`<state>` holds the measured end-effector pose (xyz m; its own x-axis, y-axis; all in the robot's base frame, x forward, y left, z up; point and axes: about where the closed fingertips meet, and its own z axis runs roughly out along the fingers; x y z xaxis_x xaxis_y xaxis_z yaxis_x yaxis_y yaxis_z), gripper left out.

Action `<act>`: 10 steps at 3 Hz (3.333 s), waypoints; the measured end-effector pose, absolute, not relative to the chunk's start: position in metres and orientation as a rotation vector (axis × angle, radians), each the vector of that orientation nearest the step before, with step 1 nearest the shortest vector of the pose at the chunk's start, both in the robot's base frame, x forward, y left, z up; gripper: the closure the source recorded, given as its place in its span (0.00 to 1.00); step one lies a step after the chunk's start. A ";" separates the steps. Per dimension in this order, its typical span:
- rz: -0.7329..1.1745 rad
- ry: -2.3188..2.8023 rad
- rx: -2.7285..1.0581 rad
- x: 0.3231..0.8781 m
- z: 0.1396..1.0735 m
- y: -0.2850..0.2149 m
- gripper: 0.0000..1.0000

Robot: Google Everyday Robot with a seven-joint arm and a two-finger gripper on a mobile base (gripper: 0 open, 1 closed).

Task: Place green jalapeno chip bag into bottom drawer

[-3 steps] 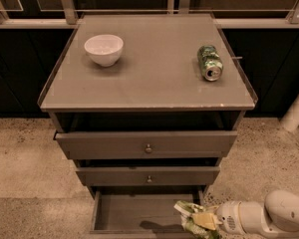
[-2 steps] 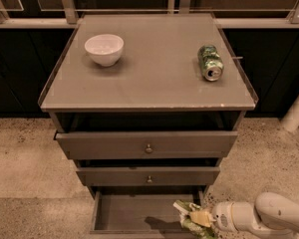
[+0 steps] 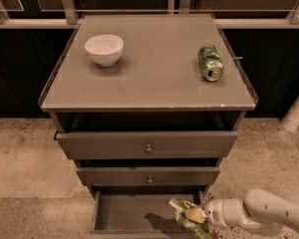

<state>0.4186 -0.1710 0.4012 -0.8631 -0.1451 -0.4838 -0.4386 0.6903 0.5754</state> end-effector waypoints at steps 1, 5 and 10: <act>1.008 2.507 -0.453 0.436 0.380 -0.168 1.00; 0.889 2.610 -0.419 0.493 0.241 -0.182 1.00; 0.878 2.638 -0.360 0.489 0.221 -0.194 0.13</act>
Offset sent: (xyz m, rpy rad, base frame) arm 0.0953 0.0263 -0.1144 -0.0810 0.0082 0.0922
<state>0.4892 -0.1936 0.2213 -0.9112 -0.1309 -0.3906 -0.3390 0.7772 0.5302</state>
